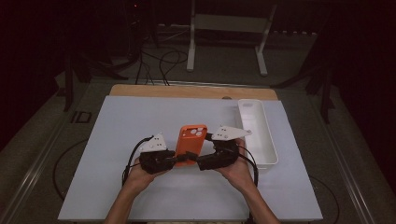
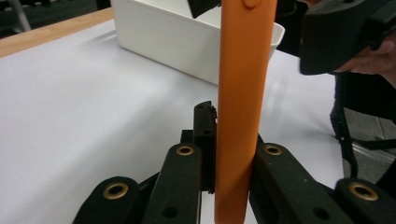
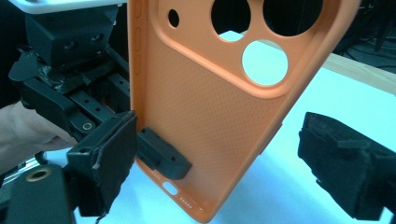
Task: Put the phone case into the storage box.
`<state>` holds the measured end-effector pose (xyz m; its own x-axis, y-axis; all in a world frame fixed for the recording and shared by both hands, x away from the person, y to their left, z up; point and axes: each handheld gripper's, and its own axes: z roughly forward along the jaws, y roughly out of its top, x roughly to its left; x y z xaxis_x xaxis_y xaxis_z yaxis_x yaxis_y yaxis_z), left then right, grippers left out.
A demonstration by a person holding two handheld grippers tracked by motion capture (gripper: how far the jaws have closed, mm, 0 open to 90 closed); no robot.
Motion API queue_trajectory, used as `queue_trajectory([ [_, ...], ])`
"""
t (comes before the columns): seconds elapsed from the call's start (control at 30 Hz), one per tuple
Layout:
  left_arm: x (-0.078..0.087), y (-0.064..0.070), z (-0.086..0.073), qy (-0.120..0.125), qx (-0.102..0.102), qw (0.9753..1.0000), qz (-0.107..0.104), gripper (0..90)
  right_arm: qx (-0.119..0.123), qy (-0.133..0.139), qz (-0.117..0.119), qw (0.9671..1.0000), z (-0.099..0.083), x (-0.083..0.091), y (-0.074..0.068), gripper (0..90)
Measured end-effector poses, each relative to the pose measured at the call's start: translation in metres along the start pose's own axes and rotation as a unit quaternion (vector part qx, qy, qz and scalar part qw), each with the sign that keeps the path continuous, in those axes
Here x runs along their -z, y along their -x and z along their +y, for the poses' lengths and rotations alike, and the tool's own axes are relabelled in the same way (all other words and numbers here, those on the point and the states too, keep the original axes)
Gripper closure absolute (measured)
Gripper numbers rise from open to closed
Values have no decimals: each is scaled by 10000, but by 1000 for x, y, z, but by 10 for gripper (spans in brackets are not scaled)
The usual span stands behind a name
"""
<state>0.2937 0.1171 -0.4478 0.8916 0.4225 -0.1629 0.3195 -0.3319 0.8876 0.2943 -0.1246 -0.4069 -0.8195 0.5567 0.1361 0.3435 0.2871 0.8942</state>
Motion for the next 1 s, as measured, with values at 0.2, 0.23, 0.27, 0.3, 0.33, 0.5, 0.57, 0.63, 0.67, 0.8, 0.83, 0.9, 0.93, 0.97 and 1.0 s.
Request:
queue_trajectory([
  [0.2,1,0,0,38,36,9999,104,853,-50,91,-36,9999,0,4,0,96],
  [0.23,1,-1,0,46,40,9999,122,853,-33,96,-39,9999,-1,4,0,96],
  [0.27,1,-1,0,49,46,9999,148,853,-25,112,-35,9999,-1,5,0,96],
  [0.3,2,-1,0,55,53,9998,176,853,-8,122,-38,9999,-1,6,0,96],
  [0.33,2,-1,0,62,59,9998,192,853,-3,148,-54,9999,-1,6,0,95],
  [0.5,3,-1,0,87,80,9995,299,852,-20,234,-84,9997,-1,9,-1,96],
  [0.57,3,-1,0,103,105,9993,339,853,-27,254,-96,9996,-1,11,-1,95],
  [0.63,4,-1,0,118,116,9992,377,853,-36,266,-113,9996,-1,12,-1,95],
  [0.67,4,-2,0,124,121,9991,393,853,-24,278,-133,9995,-1,12,-2,95],
  [0.8,4,-2,0,134,156,9986,478,853,-26,317,-157,9994,-2,14,-3,95],
  [0.83,3,-2,0,132,158,9985,502,853,-37,325,-158,9993,-2,14,-4,90],
  [0.9,3,-2,-1,122,158,9984,534,852,-34,340,-180,9993,-2,14,-4,89],
  [0.93,3,-2,-1,121,157,9982,564,852,-38,344,-198,9992,-2,14,-4,89],
  [0.97,3,-2,-1,122,166,9981,577,853,-45,345,-215,9992,-2,15,-5,89],
  [1.0,3,-2,-1,127,176,9980,591,853,-55,357,-219,9991,-2,15,-5,89],
])
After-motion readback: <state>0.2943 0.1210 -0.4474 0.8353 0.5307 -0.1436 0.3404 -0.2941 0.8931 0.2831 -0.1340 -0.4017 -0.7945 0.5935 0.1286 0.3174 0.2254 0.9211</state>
